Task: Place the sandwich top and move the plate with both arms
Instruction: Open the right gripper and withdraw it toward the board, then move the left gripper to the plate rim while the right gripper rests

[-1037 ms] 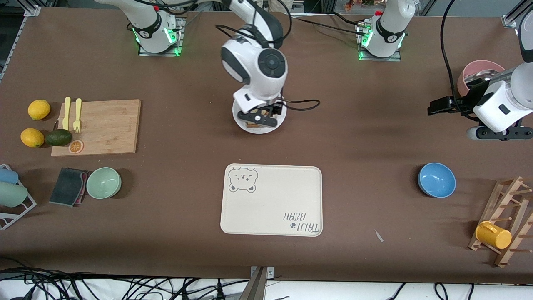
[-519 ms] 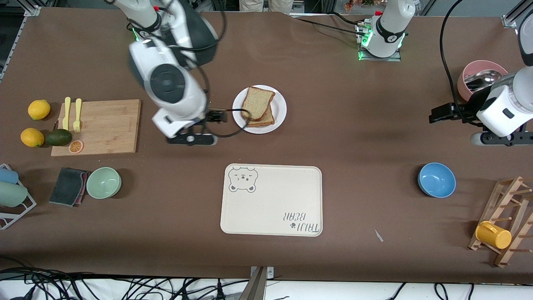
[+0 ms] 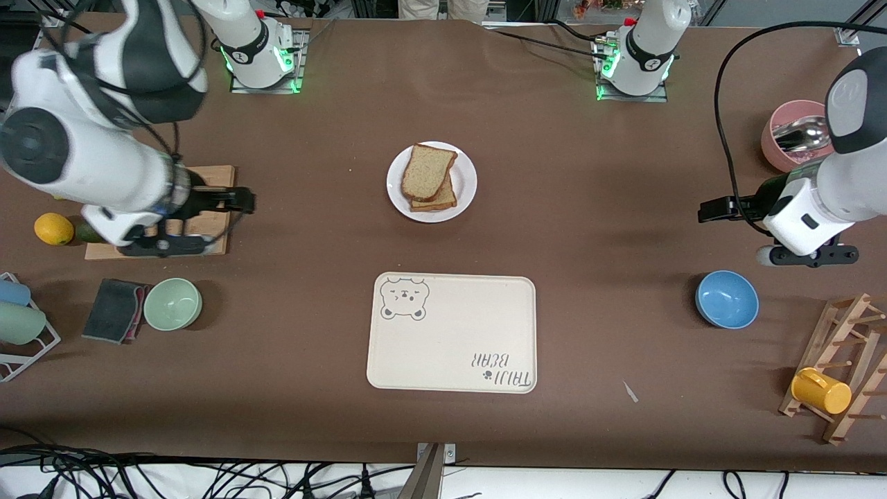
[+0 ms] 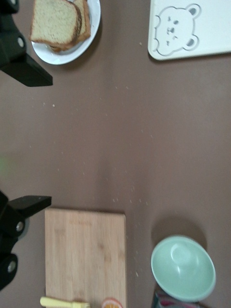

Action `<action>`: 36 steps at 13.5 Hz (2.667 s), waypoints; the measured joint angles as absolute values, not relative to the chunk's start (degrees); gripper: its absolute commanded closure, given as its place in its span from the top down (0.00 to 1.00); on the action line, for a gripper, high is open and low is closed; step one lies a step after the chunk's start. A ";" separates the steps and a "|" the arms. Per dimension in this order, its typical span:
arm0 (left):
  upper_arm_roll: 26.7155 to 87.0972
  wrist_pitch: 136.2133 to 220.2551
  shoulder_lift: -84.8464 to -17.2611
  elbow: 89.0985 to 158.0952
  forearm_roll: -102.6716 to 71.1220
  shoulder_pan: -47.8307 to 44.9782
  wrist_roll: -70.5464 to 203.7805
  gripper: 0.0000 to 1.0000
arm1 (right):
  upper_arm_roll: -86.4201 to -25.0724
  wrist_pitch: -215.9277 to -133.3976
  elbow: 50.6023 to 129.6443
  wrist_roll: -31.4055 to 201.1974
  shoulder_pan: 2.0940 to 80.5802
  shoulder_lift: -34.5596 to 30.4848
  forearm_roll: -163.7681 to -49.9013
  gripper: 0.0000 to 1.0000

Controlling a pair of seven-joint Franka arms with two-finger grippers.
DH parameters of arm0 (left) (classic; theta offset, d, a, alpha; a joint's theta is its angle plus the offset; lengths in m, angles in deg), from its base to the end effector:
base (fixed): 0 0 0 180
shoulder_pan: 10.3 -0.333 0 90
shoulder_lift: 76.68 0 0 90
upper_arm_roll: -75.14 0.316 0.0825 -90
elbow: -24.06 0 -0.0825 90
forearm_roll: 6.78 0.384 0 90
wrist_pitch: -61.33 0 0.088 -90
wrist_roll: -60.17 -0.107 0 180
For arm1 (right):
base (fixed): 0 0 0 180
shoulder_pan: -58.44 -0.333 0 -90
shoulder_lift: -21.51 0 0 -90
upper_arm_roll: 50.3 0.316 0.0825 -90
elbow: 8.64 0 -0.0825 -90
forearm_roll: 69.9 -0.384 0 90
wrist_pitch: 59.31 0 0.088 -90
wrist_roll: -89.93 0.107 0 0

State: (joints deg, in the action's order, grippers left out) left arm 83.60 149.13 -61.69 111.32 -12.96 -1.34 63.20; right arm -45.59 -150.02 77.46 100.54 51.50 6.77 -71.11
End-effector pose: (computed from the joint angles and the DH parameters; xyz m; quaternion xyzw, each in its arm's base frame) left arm 0.6121 -0.0263 0.4922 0.9913 0.0264 -0.1252 0.0307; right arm 0.6083 0.1223 0.5062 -0.9959 -0.0076 0.0903 0.0037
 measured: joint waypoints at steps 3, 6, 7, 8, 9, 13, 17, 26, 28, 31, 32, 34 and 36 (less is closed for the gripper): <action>82.56 152.86 -60.85 115.01 -13.54 -0.77 63.08 1.00 | -46.57 -151.36 78.73 99.42 55.80 13.00 -70.55 1.00; 80.68 158.31 -60.41 118.71 -15.71 0.27 63.19 1.00 | -50.94 -151.13 83.59 95.40 56.20 20.29 -70.58 1.00; 80.07 160.67 -60.35 120.29 -15.98 0.57 63.19 1.00 | -51.80 -151.18 85.48 94.06 56.19 21.76 -70.59 1.00; 79.38 163.05 -60.30 121.92 -16.01 0.77 63.19 1.00 | -52.20 -151.23 86.73 93.55 56.17 22.42 -70.59 1.00; 78.60 165.49 -60.24 123.74 -16.01 0.99 63.19 1.00 | -52.41 -151.23 87.49 93.46 56.12 22.54 -70.59 1.00; 76.39 174.99 -59.40 130.12 -17.09 2.09 63.19 1.00 | -52.54 -150.76 88.17 93.23 55.93 22.51 -70.59 1.00; 75.75 181.94 -56.92 133.20 -23.29 4.09 63.19 1.00 | -52.55 -150.76 88.16 93.11 55.89 22.51 -70.59 1.00; 70.06 194.91 -53.82 141.01 -39.57 8.23 63.27 1.00 | -52.51 -150.79 88.16 92.92 55.69 22.51 -70.59 1.00; 68.69 195.20 -53.64 141.82 -43.12 8.64 63.25 1.00 | -52.51 -150.79 88.16 92.92 55.66 22.51 -70.59 1.00; 66.14 195.23 -53.58 142.49 -50.38 9.03 62.95 1.00 | -52.51 -150.79 88.16 92.92 55.64 22.51 -70.59 1.00; 65.46 195.25 -53.56 142.70 -53.24 9.34 61.70 1.00 | -52.51 -150.79 88.16 92.92 55.64 22.51 -70.59 1.00; 65.01 195.30 -53.53 143.25 -59.96 9.87 55.63 1.00 | -52.51 -150.79 88.16 92.92 55.63 22.51 -70.59 1.00; 65.03 195.32 -53.25 144.68 -68.17 9.88 46.57 1.00 | -52.50 -150.79 88.16 92.92 55.63 22.51 -70.59 1.00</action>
